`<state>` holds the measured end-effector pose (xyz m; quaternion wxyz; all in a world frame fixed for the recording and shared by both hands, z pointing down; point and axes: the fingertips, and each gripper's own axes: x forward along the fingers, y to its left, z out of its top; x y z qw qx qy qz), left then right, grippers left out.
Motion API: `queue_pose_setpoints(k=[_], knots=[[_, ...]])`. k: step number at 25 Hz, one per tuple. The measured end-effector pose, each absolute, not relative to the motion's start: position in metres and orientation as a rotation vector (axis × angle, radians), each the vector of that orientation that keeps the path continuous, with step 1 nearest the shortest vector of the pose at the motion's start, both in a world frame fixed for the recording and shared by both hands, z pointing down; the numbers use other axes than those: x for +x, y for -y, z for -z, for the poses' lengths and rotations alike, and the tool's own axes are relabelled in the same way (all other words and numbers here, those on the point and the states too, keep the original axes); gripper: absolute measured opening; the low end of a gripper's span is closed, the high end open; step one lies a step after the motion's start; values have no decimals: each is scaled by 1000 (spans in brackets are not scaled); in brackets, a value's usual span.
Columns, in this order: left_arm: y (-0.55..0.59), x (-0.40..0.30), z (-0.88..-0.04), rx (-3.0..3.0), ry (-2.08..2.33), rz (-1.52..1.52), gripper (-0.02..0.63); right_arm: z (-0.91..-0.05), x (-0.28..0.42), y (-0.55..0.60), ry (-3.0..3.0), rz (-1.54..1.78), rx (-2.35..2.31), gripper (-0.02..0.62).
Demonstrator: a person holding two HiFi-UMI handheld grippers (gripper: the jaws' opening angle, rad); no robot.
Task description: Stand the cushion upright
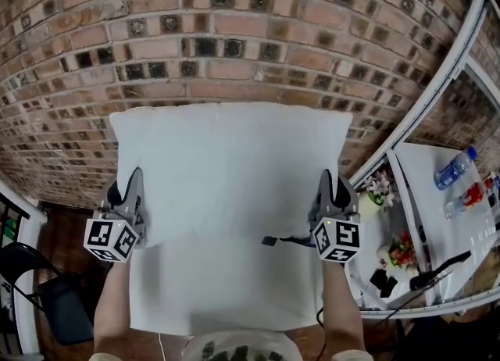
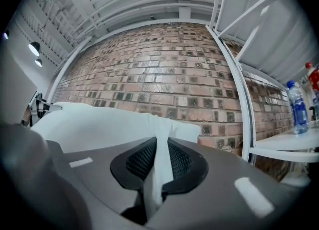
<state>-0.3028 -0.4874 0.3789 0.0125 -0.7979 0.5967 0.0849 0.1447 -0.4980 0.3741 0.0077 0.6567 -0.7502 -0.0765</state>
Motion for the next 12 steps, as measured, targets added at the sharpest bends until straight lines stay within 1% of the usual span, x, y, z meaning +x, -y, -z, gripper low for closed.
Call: queue_pose_setpoints(k=[2, 5, 12], knots=[[497, -300, -380, -2435, -1859, -256, 77, -380, 147, 507, 2313, 275, 2075, 41], [513, -303, -396, -2352, -1876, -195, 104, -396, 143, 522, 2271, 293, 2057, 55], [532, -303, -449, -2424, -1957, -117, 158, -449, 146, 535, 2222, 156, 2039, 89]])
